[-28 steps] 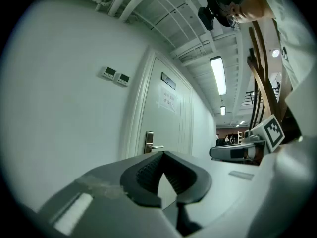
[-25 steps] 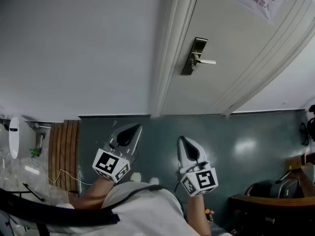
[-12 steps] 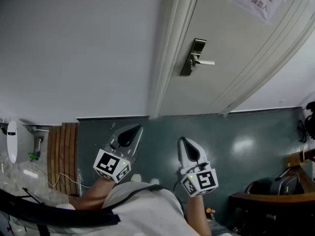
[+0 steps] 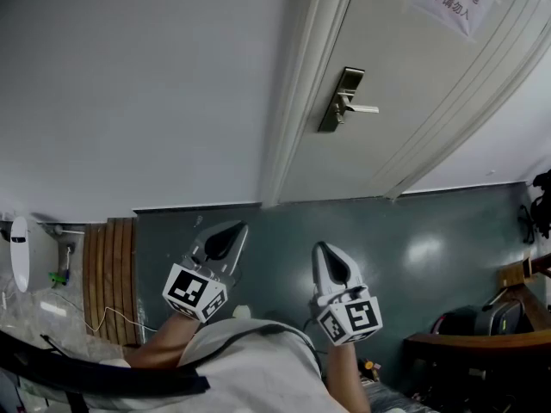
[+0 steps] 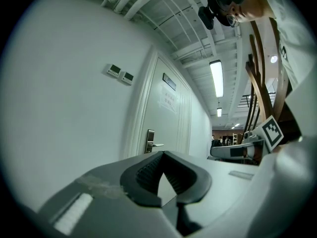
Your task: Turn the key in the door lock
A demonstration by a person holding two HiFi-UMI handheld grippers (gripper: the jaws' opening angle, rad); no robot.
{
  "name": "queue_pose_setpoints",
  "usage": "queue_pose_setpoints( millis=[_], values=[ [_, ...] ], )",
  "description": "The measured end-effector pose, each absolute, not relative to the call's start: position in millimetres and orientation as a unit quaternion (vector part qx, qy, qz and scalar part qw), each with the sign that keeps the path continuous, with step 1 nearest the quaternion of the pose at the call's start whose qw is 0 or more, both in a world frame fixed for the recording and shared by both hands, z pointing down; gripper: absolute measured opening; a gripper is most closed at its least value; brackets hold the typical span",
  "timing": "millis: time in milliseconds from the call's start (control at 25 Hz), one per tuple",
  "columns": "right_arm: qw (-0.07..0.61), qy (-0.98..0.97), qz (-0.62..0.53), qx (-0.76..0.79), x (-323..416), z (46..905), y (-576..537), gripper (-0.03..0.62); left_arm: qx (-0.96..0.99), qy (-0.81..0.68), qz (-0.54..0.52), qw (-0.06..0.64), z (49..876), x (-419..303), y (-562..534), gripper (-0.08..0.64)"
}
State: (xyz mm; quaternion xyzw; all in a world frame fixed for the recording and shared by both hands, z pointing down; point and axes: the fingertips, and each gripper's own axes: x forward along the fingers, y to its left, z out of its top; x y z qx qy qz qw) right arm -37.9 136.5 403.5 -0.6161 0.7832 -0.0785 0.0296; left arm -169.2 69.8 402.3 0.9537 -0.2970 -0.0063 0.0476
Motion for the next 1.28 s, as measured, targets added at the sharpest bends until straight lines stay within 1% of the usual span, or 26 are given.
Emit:
queue_pose_setpoints(
  millis=[360,640,880,1280],
  values=[
    [0.037,0.781,-0.081,-0.618,-58,402,134,0.008,0.951,-0.305,-0.007,0.047,405,-202,65,0.003],
    [0.038,0.777,-0.087,-0.622,-54,405,126,0.008,0.951,-0.307,-0.006,0.046,405,-205,57,0.003],
    [0.042,0.780,-0.087,-0.618,-42,409,110,0.008,0.949,-0.312,-0.004,0.048,411,-192,42,0.003],
    [0.045,0.787,-0.100,-0.607,11,417,54,0.008,0.947,-0.319,0.001,0.043,408,-139,-8,0.003]
  ],
)
